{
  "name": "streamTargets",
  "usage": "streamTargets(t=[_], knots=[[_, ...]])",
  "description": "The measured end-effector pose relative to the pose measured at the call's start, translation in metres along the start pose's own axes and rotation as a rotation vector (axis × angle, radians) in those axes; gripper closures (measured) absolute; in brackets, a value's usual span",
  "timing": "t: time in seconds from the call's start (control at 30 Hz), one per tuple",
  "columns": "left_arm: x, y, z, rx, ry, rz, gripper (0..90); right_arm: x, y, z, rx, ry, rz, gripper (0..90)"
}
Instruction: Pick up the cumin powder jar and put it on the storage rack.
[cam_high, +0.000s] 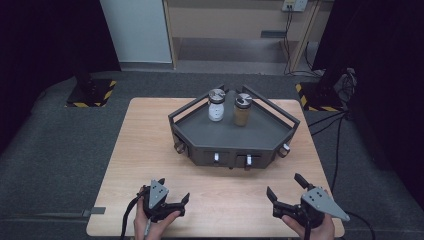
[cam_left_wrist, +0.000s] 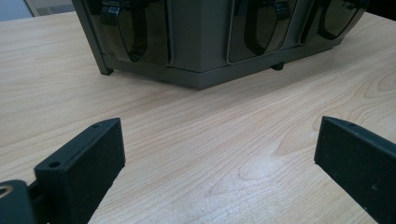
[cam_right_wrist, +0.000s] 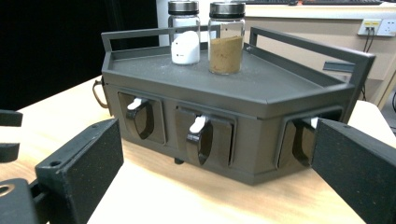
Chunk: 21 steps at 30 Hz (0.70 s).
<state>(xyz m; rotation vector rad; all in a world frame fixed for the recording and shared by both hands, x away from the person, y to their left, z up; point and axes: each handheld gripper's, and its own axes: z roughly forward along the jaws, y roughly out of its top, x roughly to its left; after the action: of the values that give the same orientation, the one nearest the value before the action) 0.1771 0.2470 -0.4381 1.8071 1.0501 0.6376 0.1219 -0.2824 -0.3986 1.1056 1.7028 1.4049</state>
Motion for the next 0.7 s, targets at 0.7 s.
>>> streamTargets(t=[0.7], knots=[[-0.001, -0.002, 0.002, 0.003, 0.002, 0.007, 0.9, 0.024, -0.049, -0.033, 0.079, -0.050, 0.050, 2.6]])
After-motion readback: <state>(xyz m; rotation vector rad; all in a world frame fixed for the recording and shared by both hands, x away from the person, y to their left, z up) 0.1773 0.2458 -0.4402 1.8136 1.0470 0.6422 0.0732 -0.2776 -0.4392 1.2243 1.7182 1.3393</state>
